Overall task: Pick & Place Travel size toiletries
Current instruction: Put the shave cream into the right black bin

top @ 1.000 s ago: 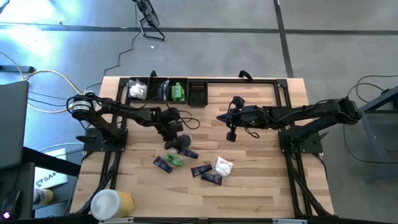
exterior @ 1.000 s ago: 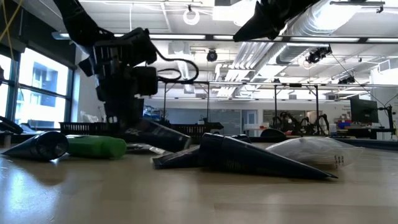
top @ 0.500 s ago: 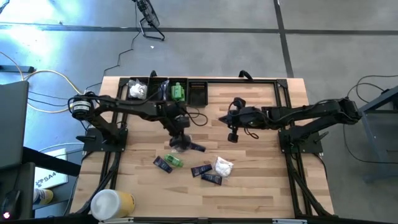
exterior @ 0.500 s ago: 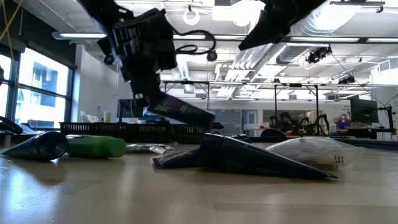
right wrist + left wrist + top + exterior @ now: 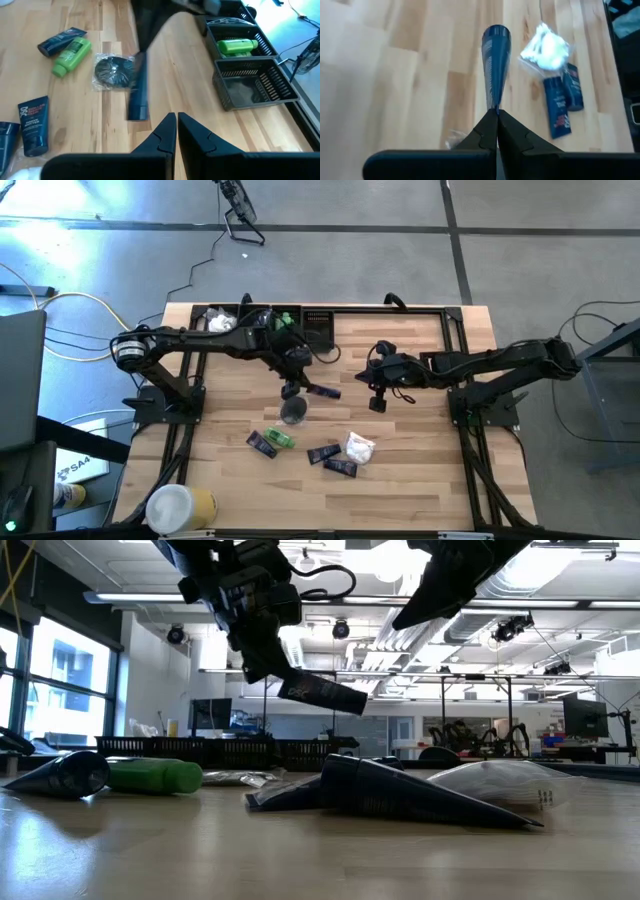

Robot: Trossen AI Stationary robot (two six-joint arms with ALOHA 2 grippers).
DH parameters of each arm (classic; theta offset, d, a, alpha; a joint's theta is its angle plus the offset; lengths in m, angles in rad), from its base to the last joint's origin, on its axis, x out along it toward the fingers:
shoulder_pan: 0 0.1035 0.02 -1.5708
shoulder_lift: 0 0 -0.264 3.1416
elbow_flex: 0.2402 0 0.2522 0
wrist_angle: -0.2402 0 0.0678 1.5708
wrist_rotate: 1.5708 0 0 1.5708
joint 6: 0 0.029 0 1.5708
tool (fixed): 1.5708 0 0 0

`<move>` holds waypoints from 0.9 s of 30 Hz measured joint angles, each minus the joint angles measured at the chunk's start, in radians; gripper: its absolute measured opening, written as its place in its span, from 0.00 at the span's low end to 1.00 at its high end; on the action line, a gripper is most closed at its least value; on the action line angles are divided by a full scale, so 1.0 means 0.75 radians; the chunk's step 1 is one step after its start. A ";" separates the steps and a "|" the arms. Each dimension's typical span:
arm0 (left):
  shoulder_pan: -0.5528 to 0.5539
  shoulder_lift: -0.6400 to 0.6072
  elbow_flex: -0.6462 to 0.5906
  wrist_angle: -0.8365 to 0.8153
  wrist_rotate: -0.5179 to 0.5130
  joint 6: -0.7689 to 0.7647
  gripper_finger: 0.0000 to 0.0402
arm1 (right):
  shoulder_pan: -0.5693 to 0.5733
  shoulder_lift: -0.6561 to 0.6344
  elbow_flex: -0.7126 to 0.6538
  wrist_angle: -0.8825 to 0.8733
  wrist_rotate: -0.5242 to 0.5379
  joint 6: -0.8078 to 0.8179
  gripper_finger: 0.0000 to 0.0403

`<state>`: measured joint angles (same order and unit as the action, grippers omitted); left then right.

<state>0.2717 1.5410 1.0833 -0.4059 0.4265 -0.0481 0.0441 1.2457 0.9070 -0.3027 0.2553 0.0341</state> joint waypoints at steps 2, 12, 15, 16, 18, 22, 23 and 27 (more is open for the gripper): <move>0.032 0.000 0.015 -0.001 -0.020 0.012 0.00 | 0.000 0.000 0.000 -0.001 -0.001 0.000 0.03; 0.167 0.000 0.042 0.007 -0.134 0.034 0.00 | 0.000 0.000 0.000 -0.002 -0.001 0.000 0.03; 0.197 -0.001 0.042 0.011 -0.189 0.034 0.00 | 0.000 0.000 0.000 -0.001 -0.001 0.000 0.03; 0.205 -0.001 0.042 0.016 -0.209 0.035 0.00 | 0.000 0.000 0.000 -0.001 0.000 0.000 0.03; 0.219 -0.001 0.042 0.042 -0.252 0.030 0.00 | 0.000 0.000 0.000 -0.001 0.003 0.000 0.03; 0.226 -0.001 0.042 0.124 -0.360 0.024 0.00 | 0.000 0.000 0.000 0.000 0.005 0.000 0.03; 0.226 -0.001 0.042 0.146 -0.405 0.024 0.00 | 0.000 0.000 0.000 0.000 0.005 0.000 0.03; 0.225 -0.001 0.042 0.177 -0.543 0.015 0.00 | 0.000 0.000 0.000 0.000 0.005 0.000 0.03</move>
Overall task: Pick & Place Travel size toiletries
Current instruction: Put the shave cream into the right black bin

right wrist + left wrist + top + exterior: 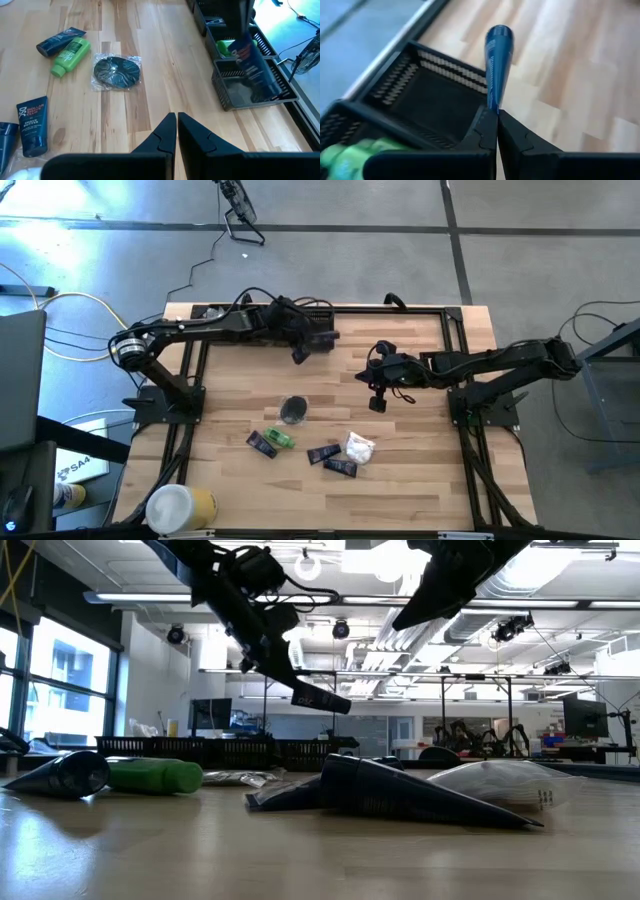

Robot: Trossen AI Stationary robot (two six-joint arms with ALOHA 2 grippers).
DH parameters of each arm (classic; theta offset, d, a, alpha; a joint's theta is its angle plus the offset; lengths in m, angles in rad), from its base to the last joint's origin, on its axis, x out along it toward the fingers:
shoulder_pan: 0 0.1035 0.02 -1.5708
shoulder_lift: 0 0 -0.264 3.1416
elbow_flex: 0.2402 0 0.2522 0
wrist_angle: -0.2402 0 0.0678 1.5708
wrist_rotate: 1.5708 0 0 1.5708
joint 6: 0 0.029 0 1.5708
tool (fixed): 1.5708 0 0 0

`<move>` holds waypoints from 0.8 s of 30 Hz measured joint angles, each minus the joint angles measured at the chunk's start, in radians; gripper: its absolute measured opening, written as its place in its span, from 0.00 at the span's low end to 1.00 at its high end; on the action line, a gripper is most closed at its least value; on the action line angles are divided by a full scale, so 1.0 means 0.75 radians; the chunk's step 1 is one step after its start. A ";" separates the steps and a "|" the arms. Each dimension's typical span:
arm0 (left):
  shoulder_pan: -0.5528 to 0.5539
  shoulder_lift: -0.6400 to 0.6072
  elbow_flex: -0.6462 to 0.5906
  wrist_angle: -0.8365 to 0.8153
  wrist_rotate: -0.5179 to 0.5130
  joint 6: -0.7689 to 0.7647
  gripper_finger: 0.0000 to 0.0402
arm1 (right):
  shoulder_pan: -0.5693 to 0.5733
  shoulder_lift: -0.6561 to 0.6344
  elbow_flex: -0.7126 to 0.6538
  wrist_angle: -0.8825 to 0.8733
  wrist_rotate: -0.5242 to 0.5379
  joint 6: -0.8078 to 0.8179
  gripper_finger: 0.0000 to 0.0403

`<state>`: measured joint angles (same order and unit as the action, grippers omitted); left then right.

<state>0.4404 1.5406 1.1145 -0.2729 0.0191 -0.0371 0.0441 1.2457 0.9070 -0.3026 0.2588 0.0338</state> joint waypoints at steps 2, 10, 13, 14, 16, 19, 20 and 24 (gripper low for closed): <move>0.000 0.000 0.000 0.000 -0.078 -0.026 0.00 | 0.000 0.000 0.000 0.000 0.000 0.000 0.03; 0.000 0.033 -0.046 0.148 -0.224 -0.062 0.00 | 0.000 0.000 0.000 0.001 0.000 0.000 0.03; 0.000 0.082 -0.050 0.179 -0.293 -0.068 0.00 | 0.000 0.000 0.000 0.006 0.000 0.000 0.03; 0.000 0.099 -0.050 0.186 -0.317 -0.075 0.00 | 0.000 0.000 0.000 0.006 0.000 0.000 0.03; 0.000 0.142 -0.050 0.222 -0.329 -0.098 0.00 | 0.000 0.000 0.000 0.010 0.000 0.000 0.03; 0.001 0.183 -0.050 0.237 -0.343 -0.128 0.00 | 0.000 0.000 0.000 0.010 0.000 0.000 0.03; 0.000 0.194 -0.050 0.248 -0.359 -0.133 0.00 | 0.000 0.000 0.000 0.011 0.000 0.000 0.03; -0.001 0.215 -0.050 0.241 -0.434 -0.172 0.00 | 0.000 0.000 0.000 0.010 0.000 0.000 0.03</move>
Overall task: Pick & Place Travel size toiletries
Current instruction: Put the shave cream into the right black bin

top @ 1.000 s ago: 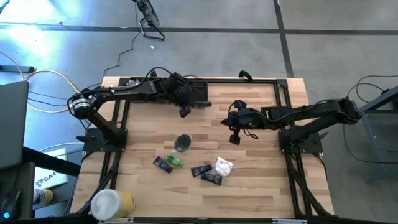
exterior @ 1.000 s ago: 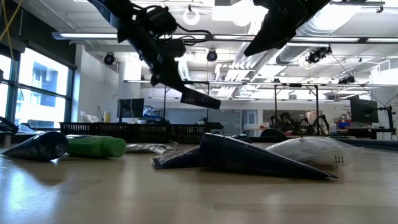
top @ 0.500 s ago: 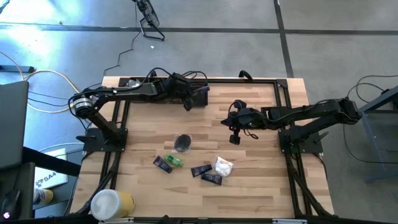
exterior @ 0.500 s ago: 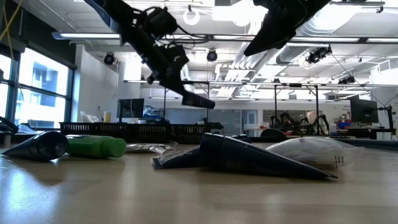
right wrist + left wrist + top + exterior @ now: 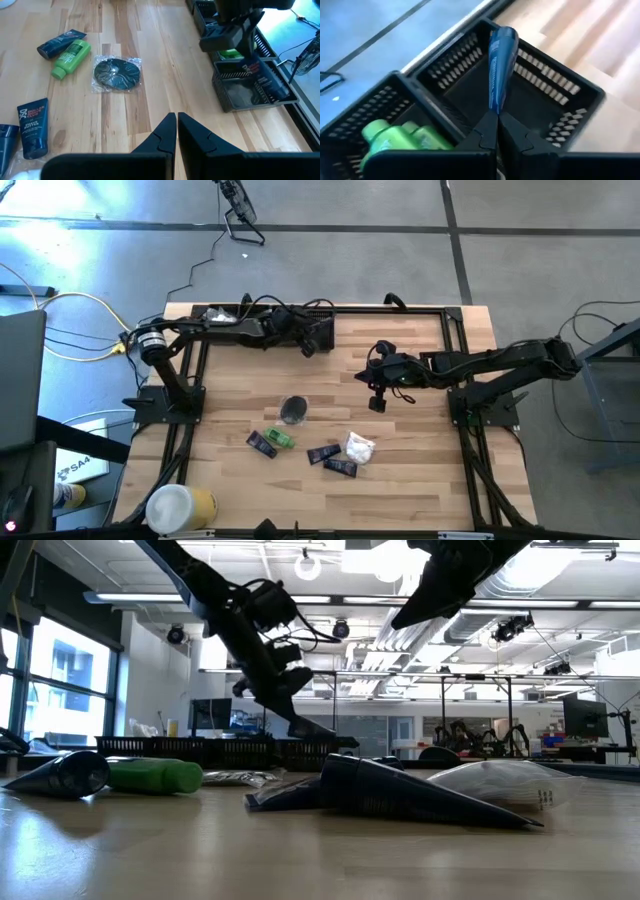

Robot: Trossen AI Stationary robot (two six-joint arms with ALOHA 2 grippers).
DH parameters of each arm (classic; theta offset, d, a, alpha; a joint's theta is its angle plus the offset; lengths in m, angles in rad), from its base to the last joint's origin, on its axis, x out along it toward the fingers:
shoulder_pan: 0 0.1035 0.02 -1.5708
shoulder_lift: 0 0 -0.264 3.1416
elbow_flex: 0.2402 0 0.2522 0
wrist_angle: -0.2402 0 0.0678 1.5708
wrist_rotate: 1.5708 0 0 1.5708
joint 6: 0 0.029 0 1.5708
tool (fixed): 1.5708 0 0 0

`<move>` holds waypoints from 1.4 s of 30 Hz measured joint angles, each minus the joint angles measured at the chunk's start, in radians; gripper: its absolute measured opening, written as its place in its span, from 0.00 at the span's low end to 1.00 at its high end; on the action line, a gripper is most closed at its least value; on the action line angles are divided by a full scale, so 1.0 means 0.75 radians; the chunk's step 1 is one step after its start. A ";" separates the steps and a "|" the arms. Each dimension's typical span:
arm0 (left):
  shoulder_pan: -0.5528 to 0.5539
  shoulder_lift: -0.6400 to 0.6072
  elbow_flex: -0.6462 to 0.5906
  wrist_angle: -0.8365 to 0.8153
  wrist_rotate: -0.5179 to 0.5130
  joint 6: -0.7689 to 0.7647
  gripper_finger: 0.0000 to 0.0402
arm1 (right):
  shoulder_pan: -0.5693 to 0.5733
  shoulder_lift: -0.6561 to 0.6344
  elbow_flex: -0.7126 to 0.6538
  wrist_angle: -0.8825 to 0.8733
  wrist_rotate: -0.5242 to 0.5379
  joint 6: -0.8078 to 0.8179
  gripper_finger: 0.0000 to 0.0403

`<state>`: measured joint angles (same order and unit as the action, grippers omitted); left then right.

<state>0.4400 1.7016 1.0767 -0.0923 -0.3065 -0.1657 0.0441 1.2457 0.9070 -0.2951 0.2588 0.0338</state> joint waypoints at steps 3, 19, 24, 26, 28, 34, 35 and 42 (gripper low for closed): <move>-0.002 -0.001 0.000 0.017 -0.072 -0.006 0.00 | 0.000 0.000 0.000 0.001 0.000 0.000 0.03; -0.002 -0.005 0.000 -0.016 -0.096 -0.070 0.00 | 0.000 0.000 0.000 0.000 -0.001 -0.002 0.03; -0.002 0.018 0.000 -0.052 -0.094 -0.112 0.00 | 0.000 0.000 0.000 0.000 -0.001 -0.002 0.03; -0.002 0.029 0.000 -0.048 -0.082 -0.117 0.00 | 0.000 0.000 0.000 0.000 -0.001 -0.001 0.03; -0.002 0.042 0.000 -0.040 -0.069 -0.125 0.00 | 0.000 0.000 0.000 0.000 -0.001 -0.001 0.03; -0.002 0.044 0.000 -0.027 -0.063 -0.125 0.00 | -0.001 0.000 0.001 0.000 -0.001 -0.002 0.03; -0.002 0.044 0.000 -0.021 -0.058 -0.125 0.00 | 0.000 0.000 0.001 0.000 -0.001 -0.002 0.03; -0.002 0.043 0.005 -0.019 -0.058 -0.126 0.00 | 0.000 0.000 0.001 0.000 -0.001 -0.004 0.03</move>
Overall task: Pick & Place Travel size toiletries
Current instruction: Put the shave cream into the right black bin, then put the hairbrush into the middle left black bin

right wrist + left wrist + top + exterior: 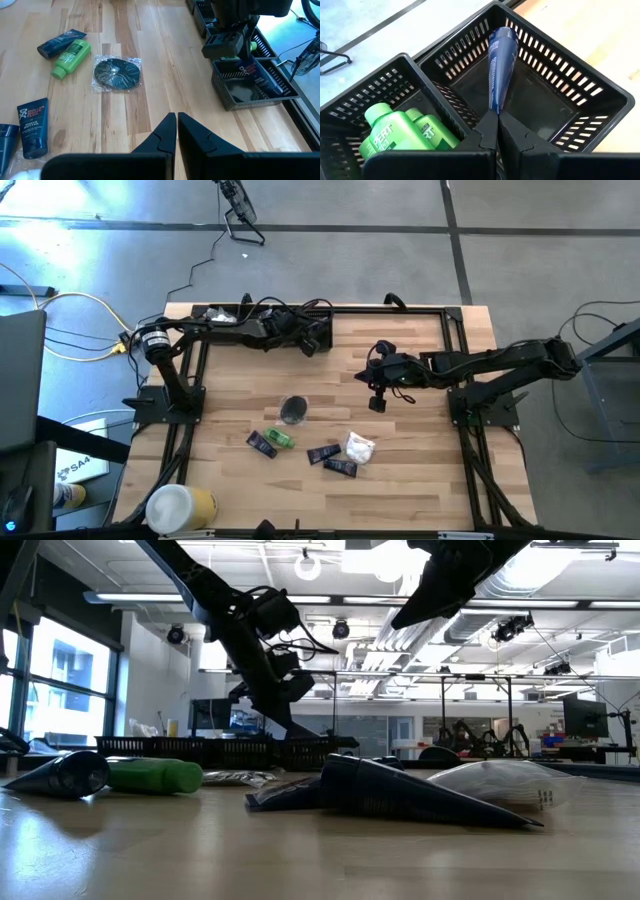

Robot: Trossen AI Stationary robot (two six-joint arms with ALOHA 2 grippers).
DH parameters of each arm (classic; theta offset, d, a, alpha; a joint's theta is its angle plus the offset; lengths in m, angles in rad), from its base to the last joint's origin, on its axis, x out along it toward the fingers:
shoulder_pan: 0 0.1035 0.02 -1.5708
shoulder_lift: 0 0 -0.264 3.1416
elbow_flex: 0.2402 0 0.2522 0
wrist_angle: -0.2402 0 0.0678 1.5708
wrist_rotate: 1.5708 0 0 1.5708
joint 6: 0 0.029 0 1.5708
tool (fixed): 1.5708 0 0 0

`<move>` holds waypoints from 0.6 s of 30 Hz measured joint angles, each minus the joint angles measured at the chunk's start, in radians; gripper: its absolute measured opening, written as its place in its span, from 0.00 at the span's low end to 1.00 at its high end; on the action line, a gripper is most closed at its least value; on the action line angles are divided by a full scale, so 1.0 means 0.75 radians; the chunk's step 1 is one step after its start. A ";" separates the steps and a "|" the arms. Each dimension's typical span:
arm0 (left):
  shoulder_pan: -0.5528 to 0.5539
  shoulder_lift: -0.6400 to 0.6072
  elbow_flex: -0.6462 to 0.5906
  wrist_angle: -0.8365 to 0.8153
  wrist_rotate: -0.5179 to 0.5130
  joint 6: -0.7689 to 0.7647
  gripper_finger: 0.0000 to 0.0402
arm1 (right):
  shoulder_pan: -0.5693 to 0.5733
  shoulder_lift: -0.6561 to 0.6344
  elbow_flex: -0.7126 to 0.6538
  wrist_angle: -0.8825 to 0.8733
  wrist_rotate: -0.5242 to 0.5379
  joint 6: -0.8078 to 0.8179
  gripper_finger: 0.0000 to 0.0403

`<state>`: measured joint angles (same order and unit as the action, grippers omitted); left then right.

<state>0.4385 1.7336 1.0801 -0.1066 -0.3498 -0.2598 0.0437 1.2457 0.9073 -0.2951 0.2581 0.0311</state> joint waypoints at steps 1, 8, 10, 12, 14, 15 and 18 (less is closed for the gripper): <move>0.000 0.000 0.000 0.000 0.000 -0.001 0.00 | 0.000 0.000 0.000 0.000 0.000 0.000 0.03; 0.000 -0.001 0.000 0.003 0.000 -0.010 0.08 | 0.000 0.000 0.000 0.000 0.000 -0.001 0.03; 0.000 -0.001 0.000 0.003 0.000 -0.010 0.12 | 0.000 0.000 0.000 0.000 0.000 -0.001 0.03; 0.000 -0.001 0.000 0.003 0.001 -0.005 0.14 | 0.000 0.000 0.000 0.000 0.000 -0.001 0.03; 0.000 -0.010 0.000 0.000 0.002 0.017 0.16 | 0.000 0.000 0.000 0.000 0.000 -0.001 0.03; 0.000 -0.018 0.001 0.000 0.002 0.027 0.16 | 0.000 0.000 0.000 0.000 0.000 -0.001 0.03; 0.000 -0.043 0.012 -0.006 0.013 0.034 0.16 | 0.000 0.000 0.001 0.000 0.000 -0.002 0.03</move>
<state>0.4385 1.7012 1.0888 -0.1113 -0.3400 -0.2341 0.0437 1.2457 0.9077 -0.2951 0.2581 0.0299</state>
